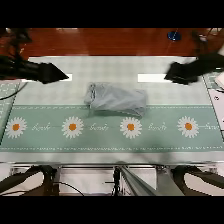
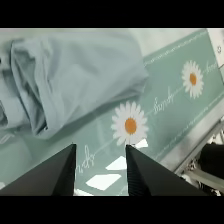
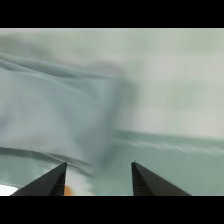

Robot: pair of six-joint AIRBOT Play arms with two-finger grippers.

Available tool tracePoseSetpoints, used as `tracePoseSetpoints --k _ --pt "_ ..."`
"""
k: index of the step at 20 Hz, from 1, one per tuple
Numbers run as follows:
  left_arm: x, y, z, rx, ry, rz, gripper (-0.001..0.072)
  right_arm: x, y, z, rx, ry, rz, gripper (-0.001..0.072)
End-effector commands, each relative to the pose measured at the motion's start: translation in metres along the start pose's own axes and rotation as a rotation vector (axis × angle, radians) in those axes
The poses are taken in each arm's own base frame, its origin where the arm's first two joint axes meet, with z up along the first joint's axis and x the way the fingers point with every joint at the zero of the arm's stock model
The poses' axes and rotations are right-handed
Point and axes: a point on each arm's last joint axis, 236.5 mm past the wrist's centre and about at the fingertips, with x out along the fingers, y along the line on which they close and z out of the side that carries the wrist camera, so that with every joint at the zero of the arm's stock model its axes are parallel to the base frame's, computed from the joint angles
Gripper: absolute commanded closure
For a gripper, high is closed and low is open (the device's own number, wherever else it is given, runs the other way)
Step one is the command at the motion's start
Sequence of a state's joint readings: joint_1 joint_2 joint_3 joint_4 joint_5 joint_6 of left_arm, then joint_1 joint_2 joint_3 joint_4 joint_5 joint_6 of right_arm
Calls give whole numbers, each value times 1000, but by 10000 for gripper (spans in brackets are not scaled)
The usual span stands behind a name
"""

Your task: Fold the shirts.

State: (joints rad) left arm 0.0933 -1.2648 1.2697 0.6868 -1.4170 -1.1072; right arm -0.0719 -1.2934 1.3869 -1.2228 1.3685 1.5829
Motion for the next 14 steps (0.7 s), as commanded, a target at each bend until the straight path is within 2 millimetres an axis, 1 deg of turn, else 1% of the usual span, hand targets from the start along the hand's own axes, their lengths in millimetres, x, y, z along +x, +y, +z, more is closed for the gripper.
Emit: tracePoseSetpoints --k 1,2,3,4,5,7,9,10,14 --pt "53 34 -26 -81 144 -52 302 -33 -80 -38 106 116 -99 237" --pt "66 40 -32 -91 180 -65 285 -31 -81 -35 132 95 -50 238" --pt "79 46 -39 -114 214 -75 202 -29 -81 -33 157 76 -2 237" --pt "91 55 -47 -139 250 -81 160 -25 -80 -31 167 61 33 237" --pt "100 63 -55 -155 287 -76 160 -21 -79 -31 167 54 54 237" --pt "113 87 -77 -161 370 -20 161 -10 -79 -34 158 55 70 238" --pt "121 104 -87 -147 409 33 159 1 -77 -37 160 55 96 238" --pt "124 106 -89 -145 414 40 159 6 -75 -39 160 55 110 238" --pt "135 104 -93 -121 433 42 159 24 -71 -43 197 44 159 238"
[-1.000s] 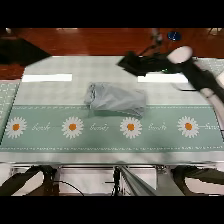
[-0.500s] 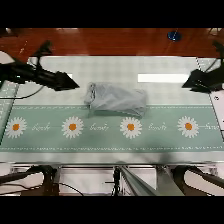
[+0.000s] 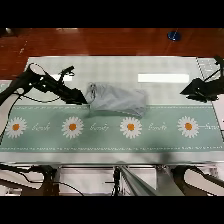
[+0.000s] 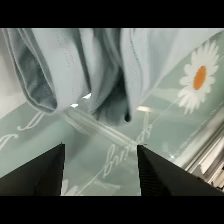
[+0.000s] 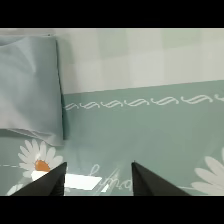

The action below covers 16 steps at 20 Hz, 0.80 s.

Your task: Fold the shirts.

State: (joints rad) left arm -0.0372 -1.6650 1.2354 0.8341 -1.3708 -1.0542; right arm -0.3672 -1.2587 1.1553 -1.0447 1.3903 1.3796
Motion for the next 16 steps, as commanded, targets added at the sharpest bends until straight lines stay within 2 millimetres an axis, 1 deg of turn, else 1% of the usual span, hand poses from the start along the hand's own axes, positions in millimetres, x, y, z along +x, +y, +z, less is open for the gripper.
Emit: tracePoseSetpoints --k 1,4,9,11,14,16 --pt "15 5 -2 21 30 28 159 17 4 -4 26 -7 65 238" --pt "26 -4 0 52 35 37 159 26 6 -11 33 17 91 238" --pt "38 -9 13 87 -3 70 158 26 11 -10 28 13 114 238" --pt "44 -9 11 85 11 67 159 26 11 -10 25 13 115 238" --pt "57 -9 6 75 41 53 159 26 11 -10 25 14 116 238" --pt "67 -13 5 66 56 31 163 26 11 -10 26 14 117 238"
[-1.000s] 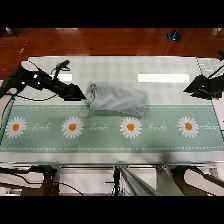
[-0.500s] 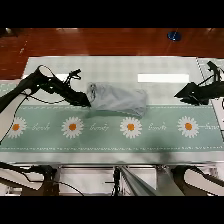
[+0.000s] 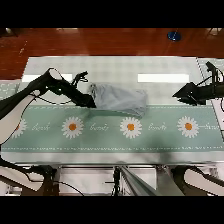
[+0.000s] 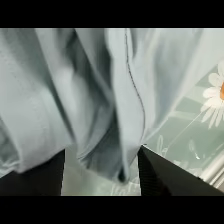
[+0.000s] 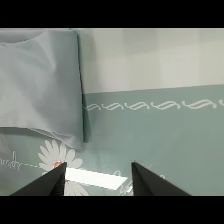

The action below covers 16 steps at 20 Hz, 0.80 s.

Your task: Fold the shirts.

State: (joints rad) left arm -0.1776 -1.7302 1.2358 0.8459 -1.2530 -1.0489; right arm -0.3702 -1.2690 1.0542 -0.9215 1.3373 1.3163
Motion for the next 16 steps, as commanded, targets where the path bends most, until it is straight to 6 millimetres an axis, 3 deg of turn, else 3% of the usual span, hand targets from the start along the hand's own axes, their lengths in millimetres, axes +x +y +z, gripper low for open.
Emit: tracePoseSetpoints --k 1,3,4,8,13,16 --pt "16 -4 -2 -5 21 -16 204 0 1 0 1 1 4 238" --pt "19 -5 -3 -2 30 -18 586 0 1 0 1 1 5 238" --pt "19 -5 -3 -1 29 -18 675 0 1 -1 1 6 7 238" --pt "0 -19 2 35 34 -40 677 0 2 -3 1 11 9 239" --pt "-54 -43 44 119 -77 -24 676 1 2 -6 3 23 13 238" --pt "-72 -50 57 145 -111 -17 676 8 -1 -11 24 31 20 201"
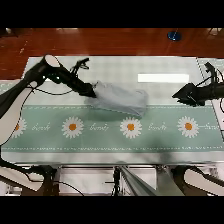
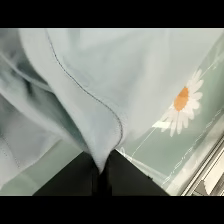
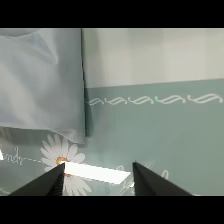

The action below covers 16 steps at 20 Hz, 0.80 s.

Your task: Fold the shirts.

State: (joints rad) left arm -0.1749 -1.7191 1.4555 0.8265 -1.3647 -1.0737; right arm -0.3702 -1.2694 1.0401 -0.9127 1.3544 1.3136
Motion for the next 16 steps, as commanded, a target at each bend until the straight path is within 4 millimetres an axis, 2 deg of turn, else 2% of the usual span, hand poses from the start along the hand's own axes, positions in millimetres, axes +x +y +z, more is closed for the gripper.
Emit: tracePoseSetpoints --k 1,4,8,11,16 --pt "-21 -6 15 29 -31 11 677 9 -1 -5 33 7 25 201" --pt "-20 14 7 21 0 63 676 25 9 -4 72 -8 122 197" --pt "-10 25 1 4 36 66 676 40 29 15 128 -69 255 196" --pt "-3 31 -2 -12 54 60 676 68 39 14 101 -48 233 196" --pt "7 38 -7 -31 76 51 676 121 47 -4 103 50 209 196"
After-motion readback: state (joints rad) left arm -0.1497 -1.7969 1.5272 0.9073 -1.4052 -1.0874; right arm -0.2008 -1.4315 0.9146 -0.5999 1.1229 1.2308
